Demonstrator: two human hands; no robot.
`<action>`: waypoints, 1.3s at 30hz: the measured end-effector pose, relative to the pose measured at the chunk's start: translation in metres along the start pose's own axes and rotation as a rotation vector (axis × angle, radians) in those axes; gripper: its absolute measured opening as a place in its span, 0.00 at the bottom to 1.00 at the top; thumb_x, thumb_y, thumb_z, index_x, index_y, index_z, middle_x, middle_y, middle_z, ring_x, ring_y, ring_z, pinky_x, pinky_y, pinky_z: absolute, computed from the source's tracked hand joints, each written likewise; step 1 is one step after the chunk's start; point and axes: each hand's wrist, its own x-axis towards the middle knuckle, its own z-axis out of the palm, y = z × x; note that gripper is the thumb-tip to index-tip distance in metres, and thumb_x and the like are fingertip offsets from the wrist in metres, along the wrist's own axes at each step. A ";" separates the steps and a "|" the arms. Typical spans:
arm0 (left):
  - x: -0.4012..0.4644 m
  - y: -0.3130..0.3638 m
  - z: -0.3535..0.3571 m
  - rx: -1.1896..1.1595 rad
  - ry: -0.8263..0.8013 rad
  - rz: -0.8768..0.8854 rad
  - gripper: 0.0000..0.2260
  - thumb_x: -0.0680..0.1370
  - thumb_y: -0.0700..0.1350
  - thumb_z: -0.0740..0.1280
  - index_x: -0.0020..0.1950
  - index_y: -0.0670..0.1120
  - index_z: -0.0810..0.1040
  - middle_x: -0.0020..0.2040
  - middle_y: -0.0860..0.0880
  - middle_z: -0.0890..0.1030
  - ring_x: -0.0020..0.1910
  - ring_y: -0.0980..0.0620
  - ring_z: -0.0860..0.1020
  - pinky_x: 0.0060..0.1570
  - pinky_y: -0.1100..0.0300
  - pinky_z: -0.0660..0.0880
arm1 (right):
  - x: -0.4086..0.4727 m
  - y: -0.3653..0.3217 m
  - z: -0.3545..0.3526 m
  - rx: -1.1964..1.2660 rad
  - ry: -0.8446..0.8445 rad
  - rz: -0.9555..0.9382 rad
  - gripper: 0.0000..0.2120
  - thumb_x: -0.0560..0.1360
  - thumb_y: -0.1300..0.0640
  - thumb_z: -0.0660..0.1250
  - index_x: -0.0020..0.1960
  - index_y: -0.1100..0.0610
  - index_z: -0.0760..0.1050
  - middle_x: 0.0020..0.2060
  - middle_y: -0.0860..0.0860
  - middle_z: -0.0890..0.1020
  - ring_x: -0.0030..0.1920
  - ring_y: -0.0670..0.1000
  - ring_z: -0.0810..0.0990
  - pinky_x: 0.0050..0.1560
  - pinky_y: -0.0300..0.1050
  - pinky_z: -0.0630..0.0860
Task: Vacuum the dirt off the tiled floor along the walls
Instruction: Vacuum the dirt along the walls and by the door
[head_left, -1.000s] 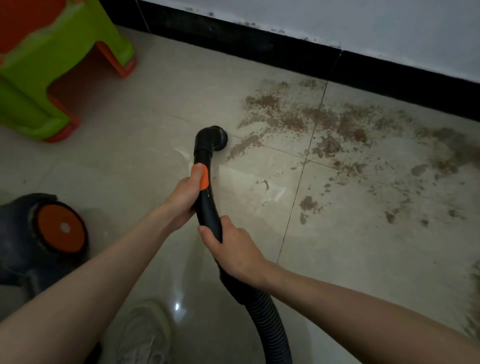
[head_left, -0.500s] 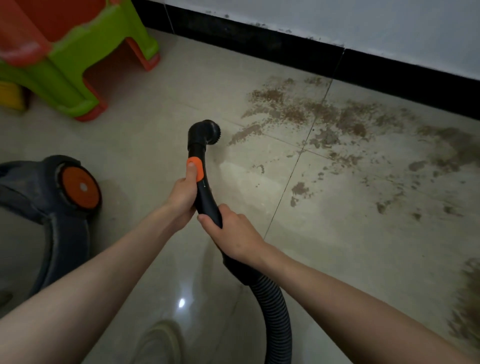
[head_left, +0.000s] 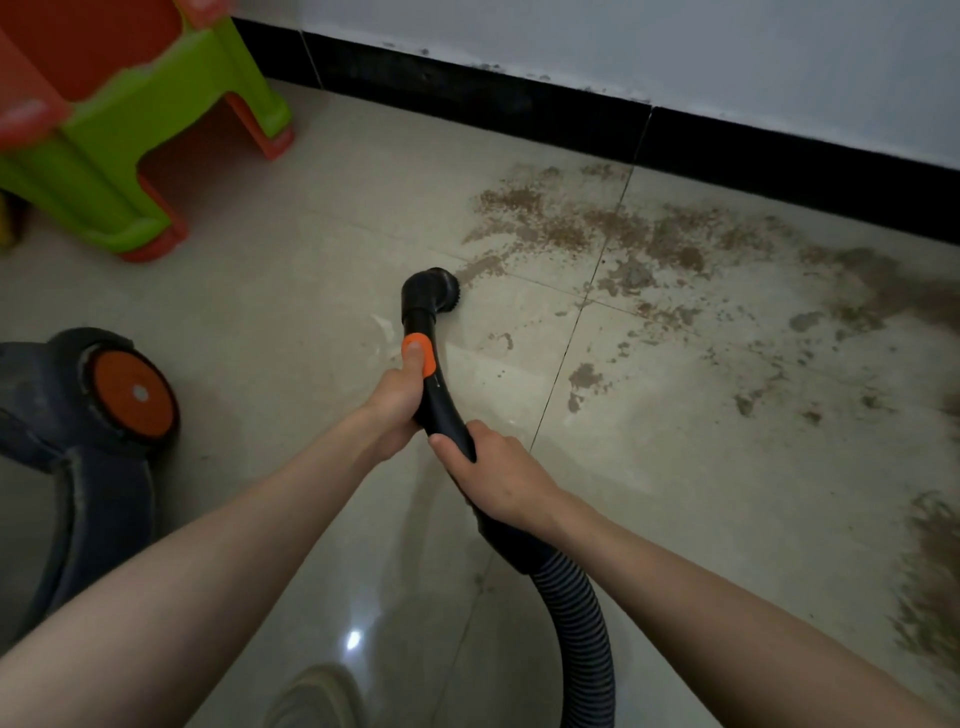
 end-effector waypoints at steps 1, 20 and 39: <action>0.002 0.000 0.002 0.007 -0.006 0.002 0.21 0.82 0.58 0.53 0.56 0.39 0.69 0.44 0.46 0.75 0.42 0.50 0.75 0.48 0.54 0.71 | 0.001 0.001 -0.001 0.000 0.008 0.006 0.22 0.80 0.36 0.54 0.53 0.55 0.69 0.43 0.54 0.81 0.43 0.57 0.81 0.46 0.53 0.78; 0.047 0.022 0.052 0.112 -0.168 0.045 0.21 0.82 0.58 0.51 0.46 0.41 0.72 0.43 0.46 0.76 0.42 0.50 0.76 0.40 0.58 0.73 | 0.024 0.023 -0.040 0.066 0.152 0.082 0.19 0.80 0.37 0.54 0.47 0.52 0.68 0.36 0.53 0.81 0.36 0.55 0.81 0.45 0.56 0.80; 0.084 0.044 0.027 0.071 0.040 0.098 0.21 0.82 0.57 0.51 0.56 0.40 0.69 0.42 0.47 0.75 0.39 0.51 0.75 0.35 0.59 0.72 | 0.067 0.008 -0.039 0.151 0.068 0.013 0.19 0.78 0.37 0.59 0.43 0.53 0.71 0.40 0.54 0.83 0.39 0.53 0.83 0.46 0.51 0.81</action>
